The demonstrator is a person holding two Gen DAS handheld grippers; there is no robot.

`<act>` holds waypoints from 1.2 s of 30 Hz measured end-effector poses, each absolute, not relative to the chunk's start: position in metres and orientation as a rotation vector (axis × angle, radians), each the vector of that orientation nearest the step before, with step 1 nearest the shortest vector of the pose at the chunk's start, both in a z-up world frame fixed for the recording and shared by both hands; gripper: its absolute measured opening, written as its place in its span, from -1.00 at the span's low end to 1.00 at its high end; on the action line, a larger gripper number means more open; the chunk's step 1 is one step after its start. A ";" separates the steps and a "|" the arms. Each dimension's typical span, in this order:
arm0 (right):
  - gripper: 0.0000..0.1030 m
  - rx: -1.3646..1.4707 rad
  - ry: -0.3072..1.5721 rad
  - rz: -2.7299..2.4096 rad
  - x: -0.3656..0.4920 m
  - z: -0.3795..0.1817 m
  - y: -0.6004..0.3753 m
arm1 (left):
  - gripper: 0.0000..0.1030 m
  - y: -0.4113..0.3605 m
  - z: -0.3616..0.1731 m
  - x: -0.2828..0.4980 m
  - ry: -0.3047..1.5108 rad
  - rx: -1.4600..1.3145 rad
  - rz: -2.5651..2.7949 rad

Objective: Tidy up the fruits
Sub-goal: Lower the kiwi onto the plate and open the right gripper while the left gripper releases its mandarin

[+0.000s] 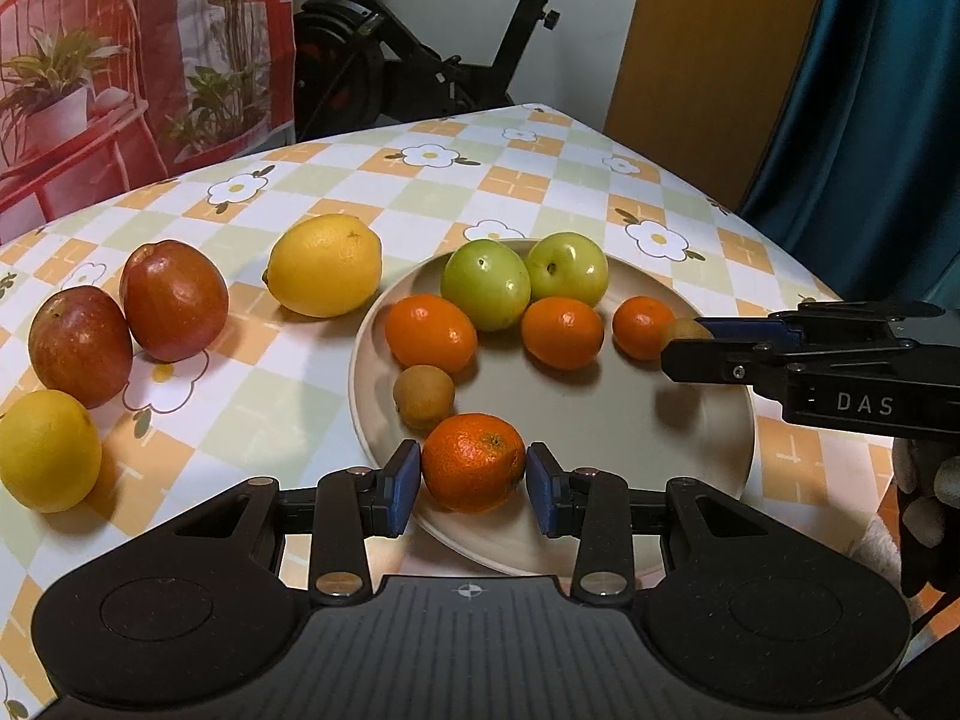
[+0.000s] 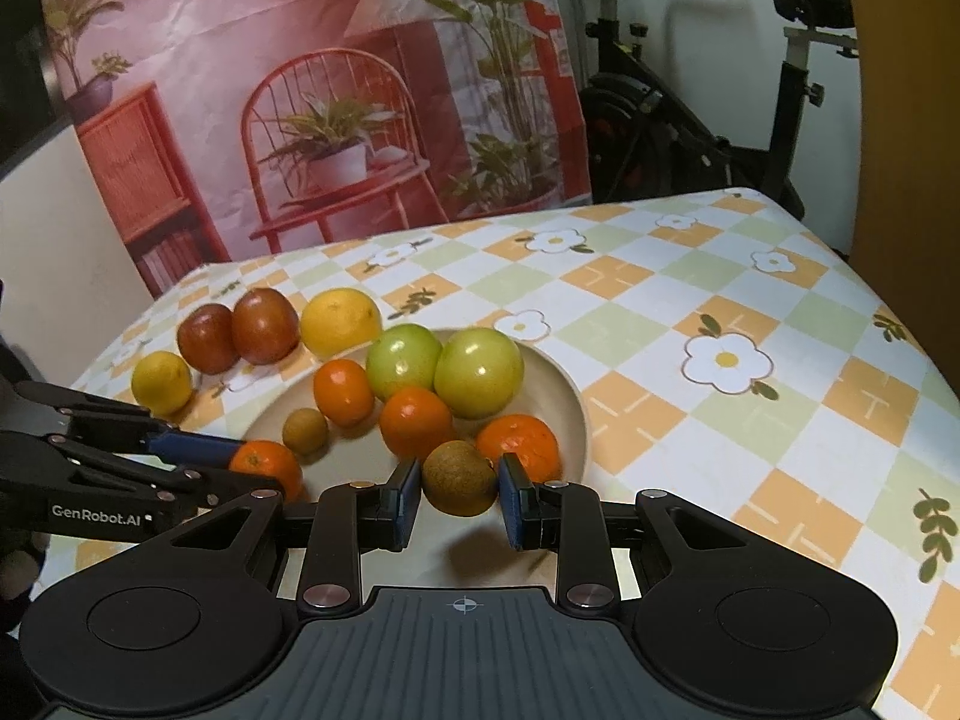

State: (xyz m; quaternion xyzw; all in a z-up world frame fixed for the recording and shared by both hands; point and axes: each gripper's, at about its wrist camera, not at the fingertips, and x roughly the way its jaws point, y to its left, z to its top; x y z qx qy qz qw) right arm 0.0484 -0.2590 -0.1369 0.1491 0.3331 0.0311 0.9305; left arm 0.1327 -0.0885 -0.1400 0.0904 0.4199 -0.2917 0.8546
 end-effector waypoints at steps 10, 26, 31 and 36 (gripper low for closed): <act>-0.50 0.272 0.730 0.032 0.053 -0.146 -0.259 | -0.21 -0.090 -0.142 0.134 0.873 0.202 -0.607; -0.50 0.212 0.729 0.017 0.078 -0.153 -0.262 | -0.21 -0.093 -0.142 0.130 0.838 0.253 -0.585; -0.49 0.227 0.723 0.014 0.075 -0.153 -0.263 | -0.19 -0.092 -0.141 0.129 0.840 0.245 -0.589; -0.46 0.235 0.719 0.013 0.071 -0.151 -0.262 | -0.19 -0.090 -0.140 0.128 0.835 0.226 -0.592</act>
